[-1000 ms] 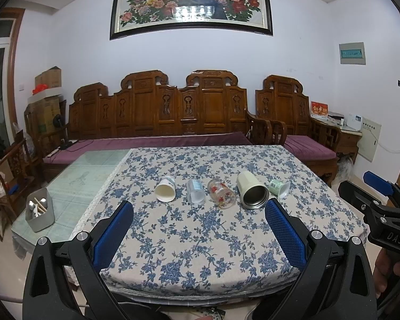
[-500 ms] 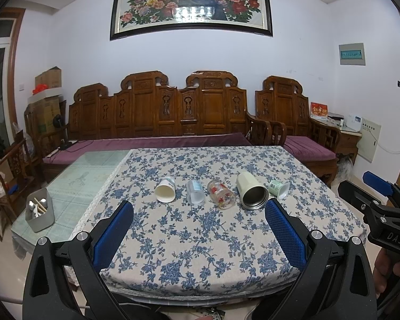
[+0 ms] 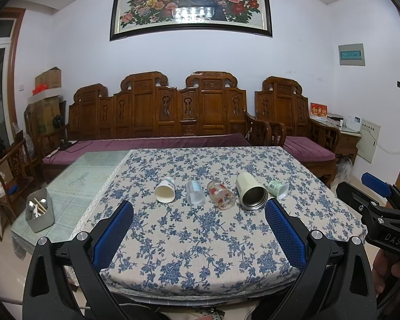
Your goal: Flip cup upside down
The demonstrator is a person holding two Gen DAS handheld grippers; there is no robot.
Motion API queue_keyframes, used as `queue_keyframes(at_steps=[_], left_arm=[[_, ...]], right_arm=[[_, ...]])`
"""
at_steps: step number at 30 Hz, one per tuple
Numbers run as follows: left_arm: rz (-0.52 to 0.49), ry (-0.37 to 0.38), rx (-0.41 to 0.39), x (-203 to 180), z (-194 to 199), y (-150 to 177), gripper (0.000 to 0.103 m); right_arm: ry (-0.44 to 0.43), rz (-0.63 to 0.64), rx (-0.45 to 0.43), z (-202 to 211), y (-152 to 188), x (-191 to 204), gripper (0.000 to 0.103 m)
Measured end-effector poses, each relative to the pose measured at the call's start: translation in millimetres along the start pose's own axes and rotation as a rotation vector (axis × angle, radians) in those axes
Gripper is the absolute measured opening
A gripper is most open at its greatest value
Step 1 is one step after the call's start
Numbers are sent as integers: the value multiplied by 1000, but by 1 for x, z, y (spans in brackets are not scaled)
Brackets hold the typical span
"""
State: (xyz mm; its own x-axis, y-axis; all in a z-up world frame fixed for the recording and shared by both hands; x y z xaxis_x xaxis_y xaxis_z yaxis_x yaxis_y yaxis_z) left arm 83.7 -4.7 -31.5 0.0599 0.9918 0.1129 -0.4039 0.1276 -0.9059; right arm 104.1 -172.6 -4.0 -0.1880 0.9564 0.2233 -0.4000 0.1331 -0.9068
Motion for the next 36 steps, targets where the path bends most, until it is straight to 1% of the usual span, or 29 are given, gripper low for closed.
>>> queue_keyframes(at_steps=[31, 36], left_arm=[[0, 0, -2, 0, 0, 1, 95], [-1, 11, 15, -1, -5, 2, 95]], right_arm=[[1, 1, -2, 2, -1, 2, 101], [-2, 1, 7, -2, 1, 0, 101]])
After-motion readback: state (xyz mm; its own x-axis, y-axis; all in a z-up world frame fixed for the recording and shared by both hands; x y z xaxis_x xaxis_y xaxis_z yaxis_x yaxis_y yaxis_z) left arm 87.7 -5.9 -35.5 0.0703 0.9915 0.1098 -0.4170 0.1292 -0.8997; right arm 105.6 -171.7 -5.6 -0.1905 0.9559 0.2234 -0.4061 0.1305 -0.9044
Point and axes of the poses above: each gripper's, at about its wrist camera, not at the fingertips, and z roughly against the way its jaws point, x to its left, y to its underside, the point moved 9 cm from there along -z, roughly the way its jaws point, and after that the axes turned 6 degrees about -z, right-handed, at the moved point
